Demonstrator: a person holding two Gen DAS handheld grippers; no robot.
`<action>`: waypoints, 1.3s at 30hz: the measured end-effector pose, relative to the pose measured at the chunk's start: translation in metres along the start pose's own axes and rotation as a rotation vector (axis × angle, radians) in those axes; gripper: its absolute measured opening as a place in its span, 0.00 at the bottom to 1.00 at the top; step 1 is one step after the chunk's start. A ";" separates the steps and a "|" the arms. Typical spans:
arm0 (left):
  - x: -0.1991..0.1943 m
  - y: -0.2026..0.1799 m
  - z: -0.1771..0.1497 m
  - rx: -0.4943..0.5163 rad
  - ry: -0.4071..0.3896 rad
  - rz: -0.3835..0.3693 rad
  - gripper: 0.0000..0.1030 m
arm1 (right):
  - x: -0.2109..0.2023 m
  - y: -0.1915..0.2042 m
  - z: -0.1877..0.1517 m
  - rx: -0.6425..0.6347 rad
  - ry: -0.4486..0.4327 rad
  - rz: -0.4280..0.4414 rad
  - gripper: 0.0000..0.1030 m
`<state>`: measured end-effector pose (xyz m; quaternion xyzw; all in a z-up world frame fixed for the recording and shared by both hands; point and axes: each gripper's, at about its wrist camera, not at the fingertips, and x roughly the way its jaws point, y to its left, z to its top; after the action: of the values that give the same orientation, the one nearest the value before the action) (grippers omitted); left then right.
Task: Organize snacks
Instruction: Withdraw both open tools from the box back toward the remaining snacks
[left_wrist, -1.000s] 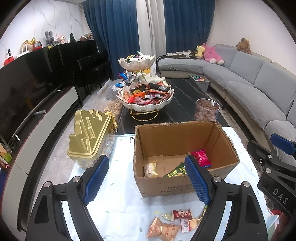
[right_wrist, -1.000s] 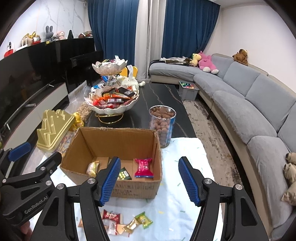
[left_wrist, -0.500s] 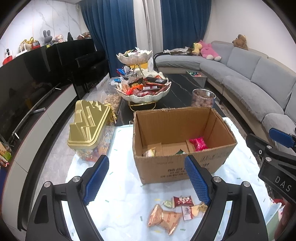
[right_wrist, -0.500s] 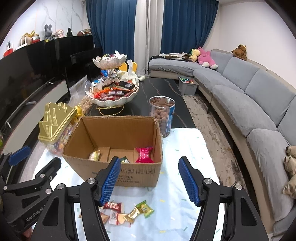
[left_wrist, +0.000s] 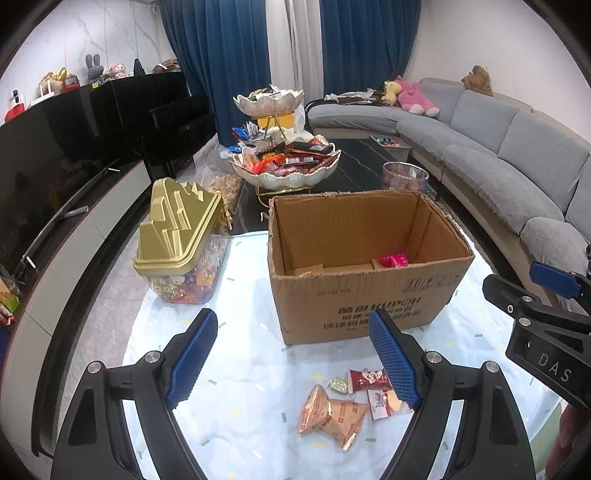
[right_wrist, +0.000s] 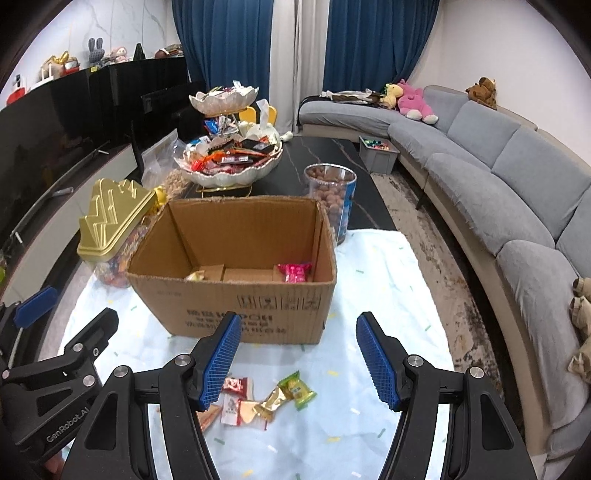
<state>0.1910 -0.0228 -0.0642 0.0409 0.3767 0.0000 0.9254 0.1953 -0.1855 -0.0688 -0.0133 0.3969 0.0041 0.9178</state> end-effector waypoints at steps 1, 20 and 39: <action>0.000 0.000 -0.003 0.000 0.002 -0.001 0.82 | 0.000 0.001 -0.002 0.000 0.003 0.001 0.64; 0.015 -0.006 -0.052 0.050 0.050 -0.052 0.82 | 0.022 0.004 -0.043 0.029 0.098 0.012 0.63; 0.049 -0.017 -0.100 0.109 0.126 -0.143 0.81 | 0.059 0.009 -0.075 0.069 0.206 0.012 0.63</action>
<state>0.1557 -0.0305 -0.1703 0.0644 0.4356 -0.0841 0.8939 0.1808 -0.1784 -0.1631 0.0201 0.4889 -0.0056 0.8721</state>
